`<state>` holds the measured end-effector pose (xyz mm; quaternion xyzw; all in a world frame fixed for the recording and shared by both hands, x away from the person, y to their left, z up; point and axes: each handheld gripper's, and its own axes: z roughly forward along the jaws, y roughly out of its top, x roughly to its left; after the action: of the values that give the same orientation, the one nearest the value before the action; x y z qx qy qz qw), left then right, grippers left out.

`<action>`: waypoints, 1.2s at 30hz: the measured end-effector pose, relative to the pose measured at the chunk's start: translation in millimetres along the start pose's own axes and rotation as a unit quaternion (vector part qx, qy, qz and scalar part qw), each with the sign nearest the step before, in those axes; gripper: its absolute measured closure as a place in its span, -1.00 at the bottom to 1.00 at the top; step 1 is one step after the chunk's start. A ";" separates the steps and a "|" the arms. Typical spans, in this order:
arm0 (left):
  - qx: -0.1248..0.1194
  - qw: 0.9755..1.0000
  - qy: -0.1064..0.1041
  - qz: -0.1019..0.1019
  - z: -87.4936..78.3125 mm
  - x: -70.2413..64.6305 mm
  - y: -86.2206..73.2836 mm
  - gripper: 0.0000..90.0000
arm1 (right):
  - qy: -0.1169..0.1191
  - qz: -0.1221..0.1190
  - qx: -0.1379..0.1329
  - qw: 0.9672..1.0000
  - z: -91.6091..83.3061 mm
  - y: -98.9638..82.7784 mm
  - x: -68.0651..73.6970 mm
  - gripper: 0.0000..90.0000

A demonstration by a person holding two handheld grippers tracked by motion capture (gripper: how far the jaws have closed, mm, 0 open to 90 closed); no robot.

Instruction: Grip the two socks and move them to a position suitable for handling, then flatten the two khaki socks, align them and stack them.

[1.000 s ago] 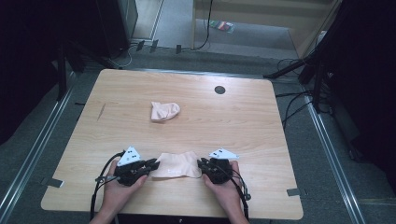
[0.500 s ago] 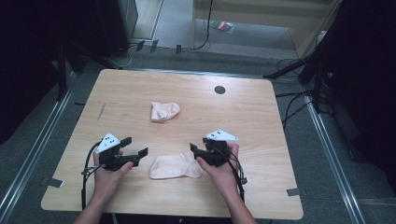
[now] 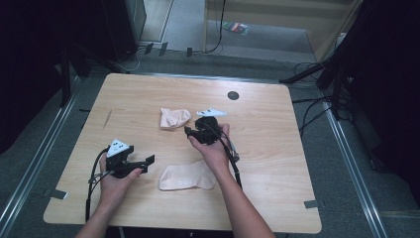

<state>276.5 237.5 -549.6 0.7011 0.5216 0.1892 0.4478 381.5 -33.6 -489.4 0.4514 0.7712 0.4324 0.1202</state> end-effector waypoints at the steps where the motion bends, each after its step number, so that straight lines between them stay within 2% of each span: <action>1: 0.000 1.000 0.000 0.000 0.0 0.0 0.0 -0.88 | -0.002 -0.004 0.001 1.000 3.9 3.0 1.0 0.21; 3: 0.000 1.000 0.002 0.001 0.7 -1.8 -0.3 -0.88 | -0.001 -0.008 0.003 1.000 10.8 7.9 2.4 0.21; 4: 0.000 1.000 0.005 0.001 1.0 -2.1 -0.5 -0.88 | -0.002 -0.003 0.006 1.000 21.9 14.5 4.2 0.22; 5: 0.000 1.000 0.005 0.001 1.0 -2.1 -0.5 -0.88 | -0.002 -0.003 0.006 1.000 21.9 14.5 4.2 0.22; 6: 0.000 1.000 0.004 0.001 0.9 -2.1 -0.7 -0.88 | 0.006 0.008 0.010 1.000 32.6 19.0 5.8 0.24; 7: 0.000 1.000 0.004 0.001 0.9 -2.1 -0.7 -0.88 | 0.006 0.008 0.010 1.000 32.6 19.0 5.8 0.24; 8: -0.001 1.000 0.004 -0.001 1.3 -1.9 -0.7 -0.88 | 0.006 0.004 0.016 1.000 44.3 21.5 8.5 0.25; 9: -0.001 1.000 0.004 -0.001 1.3 -1.9 -0.7 -0.88 | 0.006 0.004 0.016 1.000 44.3 21.5 8.5 0.25; 10: 0.000 1.000 0.005 -0.003 1.9 -1.9 -0.5 -0.88 | 0.003 0.003 0.022 1.000 55.3 23.1 10.2 0.27; 11: 0.000 1.000 0.005 -0.003 1.9 -1.9 -0.5 -0.88 | 0.003 0.003 0.022 1.000 55.3 23.1 10.2 0.27; 12: 0.001 1.000 0.004 0.002 1.9 -2.8 -0.7 -0.88 | 0.000 0.006 0.023 1.000 66.1 24.5 9.6 0.27; 13: 0.001 1.000 0.004 0.002 1.9 -2.8 -0.7 -0.88 | 0.000 0.006 0.023 1.000 66.1 24.5 9.6 0.27; 14: 0.003 1.000 0.004 0.006 2.1 -3.4 -0.7 -0.88 | -0.005 0.010 0.030 0.999 77.0 26.6 8.9 0.25; 15: 0.003 1.000 0.004 0.006 2.1 -3.4 -0.7 -0.88 | -0.005 0.010 0.030 0.999 77.0 26.6 8.9 0.25; 18: 0.006 1.000 0.005 0.007 3.2 -4.0 -0.2 -0.88 | -0.020 0.004 0.031 0.999 94.5 32.0 9.4 0.14; 19: 0.006 1.000 0.005 0.007 3.2 -4.0 -0.2 -0.88 | -0.020 0.004 0.031 0.999 94.5 32.0 9.4 0.14; 20: 0.007 1.000 0.005 0.007 3.7 -4.4 -0.1 -0.88 | -0.023 -0.004 0.036 0.999 103.2 32.8 11.2 0.12; 22: 0.007 1.000 0.004 0.007 3.8 -4.4 -0.1 -0.88 | -0.024 -0.006 0.042 0.999 106.0 32.5 11.9 0.14; 23: 0.008 1.000 0.004 0.007 3.7 -4.3 -0.1 -0.88 | -0.027 -0.008 0.049 0.998 109.7 31.7 12.5 0.23; 24: 0.008 1.000 0.003 0.006 3.8 -4.0 0.0 -0.87 | -0.043 -0.018 0.055 0.997 112.8 29.4 12.9 0.50; 25: 0.008 1.000 0.003 0.006 3.8 -4.0 0.0 -0.87 | -0.043 -0.018 0.055 0.997 112.8 29.4 12.9 0.50; 26: 0.008 1.000 0.003 0.006 3.8 -3.5 0.0 -0.87 | -0.047 -0.026 0.059 0.997 114.1 27.2 12.4 0.82; 27: 0.008 1.000 0.003 0.006 3.8 -3.5 0.0 -0.87 | -0.047 -0.026 0.059 0.997 114.1 27.2 12.4 0.82; 29: 0.008 1.000 0.003 0.004 4.1 -3.4 0.1 -0.87 | -0.047 -0.040 0.061 0.996 112.4 25.3 12.8 1.00; 30: 0.008 1.000 0.003 0.002 4.4 -2.8 0.3 -0.86 | -0.044 -0.042 0.052 0.997 108.5 24.6 13.6 1.00; 34: 0.014 1.000 0.006 -0.004 5.9 -2.2 1.4 -0.86 | -0.036 -0.037 0.046 0.998 100.1 27.1 14.8 1.00; 36: 0.018 1.000 0.012 -0.006 7.5 -2.2 3.2 -0.84 | -0.023 -0.028 0.037 0.999 89.8 31.8 18.5 1.00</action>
<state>282.9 232.1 -550.5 0.7035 0.5348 0.1855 0.4298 441.6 38.3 -514.6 0.4439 0.7958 0.3897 0.1335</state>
